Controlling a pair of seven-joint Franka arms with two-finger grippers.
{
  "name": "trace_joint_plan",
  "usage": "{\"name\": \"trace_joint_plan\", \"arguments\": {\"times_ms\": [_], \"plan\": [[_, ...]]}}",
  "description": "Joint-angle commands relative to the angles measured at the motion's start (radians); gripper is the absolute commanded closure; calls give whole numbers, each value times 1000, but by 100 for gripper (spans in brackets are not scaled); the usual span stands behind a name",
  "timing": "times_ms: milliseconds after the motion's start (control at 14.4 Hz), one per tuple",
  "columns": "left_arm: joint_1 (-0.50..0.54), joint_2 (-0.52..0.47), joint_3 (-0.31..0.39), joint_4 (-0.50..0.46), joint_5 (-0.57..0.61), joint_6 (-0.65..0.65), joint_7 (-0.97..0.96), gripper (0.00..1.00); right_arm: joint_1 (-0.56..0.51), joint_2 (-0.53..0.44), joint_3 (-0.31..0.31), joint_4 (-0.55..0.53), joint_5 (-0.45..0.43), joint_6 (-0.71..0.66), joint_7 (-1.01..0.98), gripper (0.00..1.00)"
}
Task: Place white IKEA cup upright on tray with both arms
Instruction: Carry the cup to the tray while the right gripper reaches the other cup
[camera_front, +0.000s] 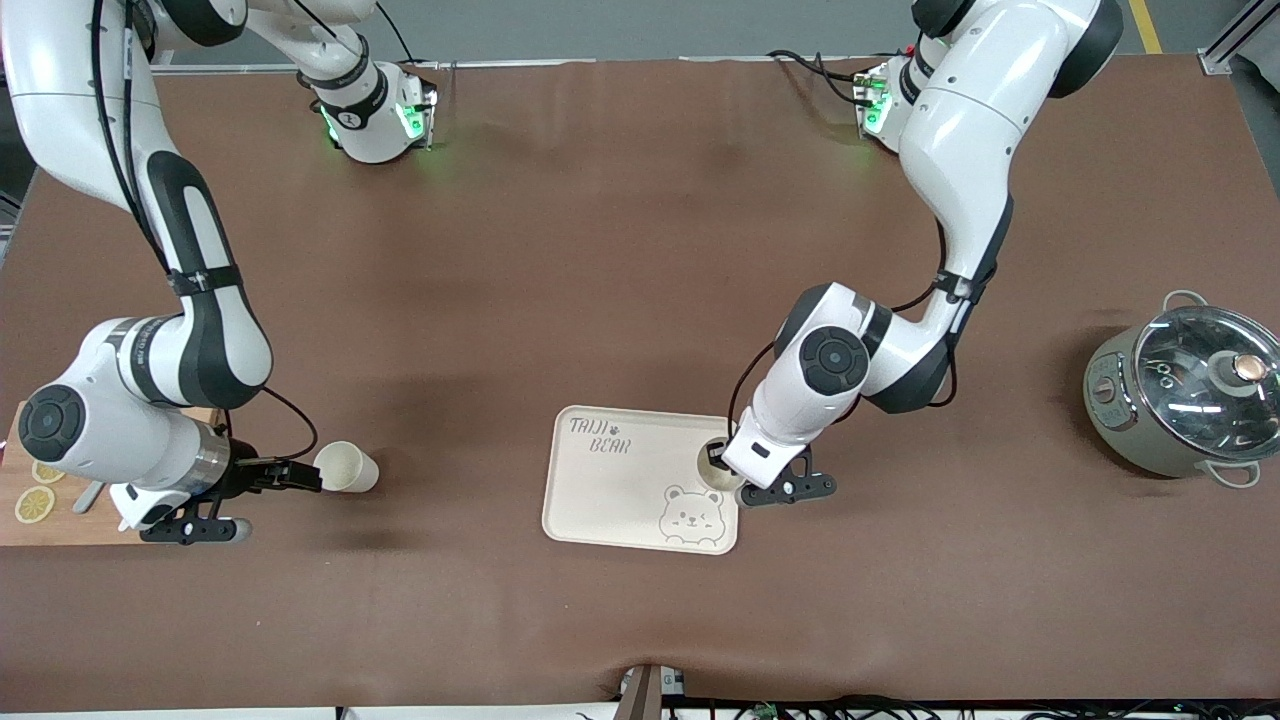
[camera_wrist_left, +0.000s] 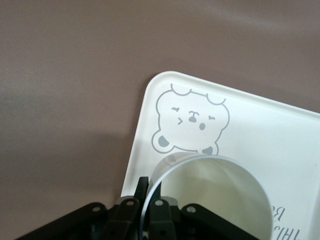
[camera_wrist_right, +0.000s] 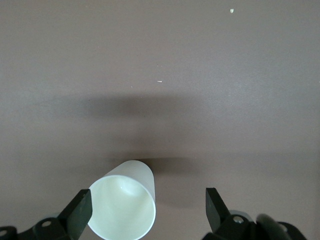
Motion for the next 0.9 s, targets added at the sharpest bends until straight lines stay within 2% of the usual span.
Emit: {"name": "trace_joint_plan", "arguments": {"times_ms": [0, 139, 209, 835], "plan": [[-57, 78, 58, 52, 22, 90, -28, 100, -1, -9, 0, -26, 1, 13, -31, 0], [-149, 112, 170, 53, 17, 151, -66, 100, -4, -9, 0, -35, 1, 27, -32, 0], [-171, 124, 197, 53, 17, 173, -72, 100, -4, -8, 0, -40, 1, 37, -37, 0], [-197, 124, 198, 49, 14, 176, -118, 100, -3, 5, 0, -127, 3, 157, -60, 0]]}}
